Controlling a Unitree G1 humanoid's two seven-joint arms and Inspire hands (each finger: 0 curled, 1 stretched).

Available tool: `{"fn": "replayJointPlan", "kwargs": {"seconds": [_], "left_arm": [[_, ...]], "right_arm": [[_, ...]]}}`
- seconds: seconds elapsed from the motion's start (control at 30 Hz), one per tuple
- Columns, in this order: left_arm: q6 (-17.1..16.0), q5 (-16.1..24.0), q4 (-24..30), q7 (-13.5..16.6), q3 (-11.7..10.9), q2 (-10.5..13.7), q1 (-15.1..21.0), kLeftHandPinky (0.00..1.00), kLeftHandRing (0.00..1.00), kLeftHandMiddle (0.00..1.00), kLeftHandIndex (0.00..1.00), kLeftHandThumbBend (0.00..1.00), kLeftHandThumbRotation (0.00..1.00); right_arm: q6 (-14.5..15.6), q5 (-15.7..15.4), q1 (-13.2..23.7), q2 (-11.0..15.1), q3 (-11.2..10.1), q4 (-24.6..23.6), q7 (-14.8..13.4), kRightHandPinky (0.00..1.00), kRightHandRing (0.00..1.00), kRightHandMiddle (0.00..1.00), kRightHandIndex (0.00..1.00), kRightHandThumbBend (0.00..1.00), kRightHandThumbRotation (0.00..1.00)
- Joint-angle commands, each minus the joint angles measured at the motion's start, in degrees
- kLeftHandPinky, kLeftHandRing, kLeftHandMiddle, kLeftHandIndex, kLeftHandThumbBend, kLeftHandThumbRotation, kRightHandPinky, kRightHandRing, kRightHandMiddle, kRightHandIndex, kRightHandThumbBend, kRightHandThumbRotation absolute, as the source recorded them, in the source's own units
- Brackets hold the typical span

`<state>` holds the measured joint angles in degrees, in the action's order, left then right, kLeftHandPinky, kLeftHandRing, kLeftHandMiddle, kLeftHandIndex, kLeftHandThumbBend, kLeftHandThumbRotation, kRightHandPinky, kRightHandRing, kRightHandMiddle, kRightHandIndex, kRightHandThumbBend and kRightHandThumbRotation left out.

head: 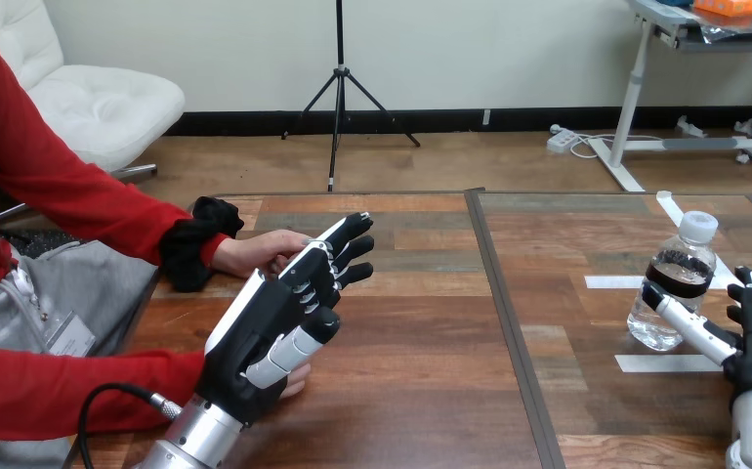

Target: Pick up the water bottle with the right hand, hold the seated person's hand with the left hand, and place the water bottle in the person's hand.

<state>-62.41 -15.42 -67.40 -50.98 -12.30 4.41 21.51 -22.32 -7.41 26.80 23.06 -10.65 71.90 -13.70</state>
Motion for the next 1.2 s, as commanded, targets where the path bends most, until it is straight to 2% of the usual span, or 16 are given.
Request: {"fn": "replayJointPlan", "kwargs": {"seconds": [0.0,0.33,0.63,1.17], "left_arm": [[-1.7,-1.3,2.9,0.5,-0.8,0.5,0.8,0.88,0.94,0.96,0.92,1.0,0.78],[-1.6,-3.8,4.2,-2.0,-1.2,0.6,0.0,0.88,0.94,0.96,0.92,1.0,0.78],[-1.8,-5.6,5.4,-2.9,-1.4,0.9,-1.1,0.87,0.93,0.95,0.91,1.0,0.77],[-3.3,-6.2,6.0,-2.3,-2.1,1.7,-2.3,0.84,0.91,0.93,0.9,1.0,0.77]], "right_arm": [[0.8,-1.0,5.1,1.4,1.5,0.8,1.0,0.86,0.93,0.94,0.97,1.0,0.51],[0.8,-1.9,5.9,2.1,2.8,1.6,1.8,0.86,0.93,0.94,0.98,1.0,0.52],[1.6,-2.7,7.2,2.1,3.5,2.3,2.1,0.85,0.91,0.93,0.97,1.0,0.52],[3.6,-3.0,10.5,1.3,4.6,2.8,2.7,0.84,0.9,0.92,0.97,1.0,0.5]]}}
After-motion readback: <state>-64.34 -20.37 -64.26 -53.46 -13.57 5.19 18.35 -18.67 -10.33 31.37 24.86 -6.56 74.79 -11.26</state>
